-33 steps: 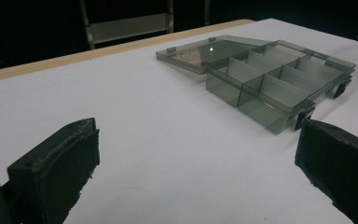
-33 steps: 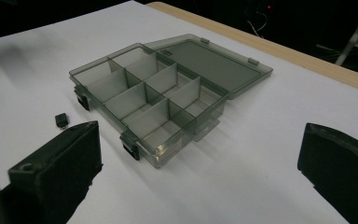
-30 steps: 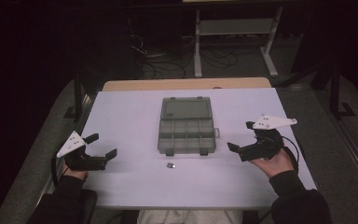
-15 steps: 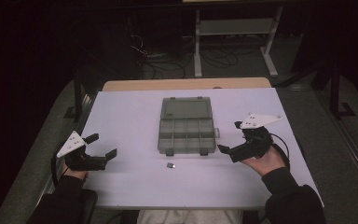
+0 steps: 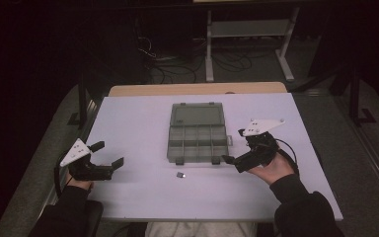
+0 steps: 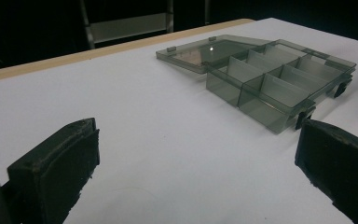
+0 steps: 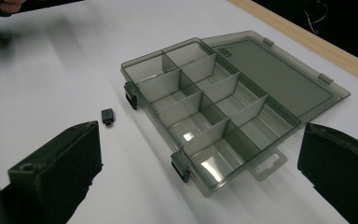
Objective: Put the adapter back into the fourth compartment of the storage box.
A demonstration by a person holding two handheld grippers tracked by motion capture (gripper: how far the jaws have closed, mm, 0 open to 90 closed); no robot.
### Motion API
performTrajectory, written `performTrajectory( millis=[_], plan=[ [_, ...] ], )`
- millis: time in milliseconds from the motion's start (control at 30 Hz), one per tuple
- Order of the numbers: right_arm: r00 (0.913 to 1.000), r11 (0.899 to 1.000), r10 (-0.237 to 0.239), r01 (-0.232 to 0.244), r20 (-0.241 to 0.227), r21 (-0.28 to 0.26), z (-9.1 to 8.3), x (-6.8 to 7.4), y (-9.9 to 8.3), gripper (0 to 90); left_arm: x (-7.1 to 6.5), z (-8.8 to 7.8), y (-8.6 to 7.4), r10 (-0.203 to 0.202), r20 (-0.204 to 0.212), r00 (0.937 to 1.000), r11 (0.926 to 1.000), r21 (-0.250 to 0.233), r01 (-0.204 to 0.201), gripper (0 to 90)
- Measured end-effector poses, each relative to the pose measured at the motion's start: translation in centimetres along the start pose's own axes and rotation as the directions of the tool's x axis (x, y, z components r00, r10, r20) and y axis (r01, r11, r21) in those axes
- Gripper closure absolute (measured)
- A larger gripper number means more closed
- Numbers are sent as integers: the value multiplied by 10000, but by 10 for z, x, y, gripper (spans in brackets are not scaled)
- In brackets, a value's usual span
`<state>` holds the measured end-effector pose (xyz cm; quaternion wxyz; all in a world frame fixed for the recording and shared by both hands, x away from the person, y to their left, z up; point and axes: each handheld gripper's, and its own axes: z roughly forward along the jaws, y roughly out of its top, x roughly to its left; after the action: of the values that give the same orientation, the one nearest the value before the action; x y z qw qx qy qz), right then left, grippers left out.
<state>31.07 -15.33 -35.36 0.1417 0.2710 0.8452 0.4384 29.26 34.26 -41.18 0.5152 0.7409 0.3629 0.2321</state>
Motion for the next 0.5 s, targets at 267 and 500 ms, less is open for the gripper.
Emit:
performTrajectory(
  millis=[267, 500],
  plan=[
    [9989, 9989, -266, 280, -376, 373, 14, 7, 5, 0, 0, 0, 0, 13, 10, 10000, 10000, 3, -13, 0],
    [9978, 9980, -397, 421, -531, 463, 21, 10, 9, 0, 0, 0, 0, 16, 17, 10000, 10000, -1, -16, 0]
  ],
)
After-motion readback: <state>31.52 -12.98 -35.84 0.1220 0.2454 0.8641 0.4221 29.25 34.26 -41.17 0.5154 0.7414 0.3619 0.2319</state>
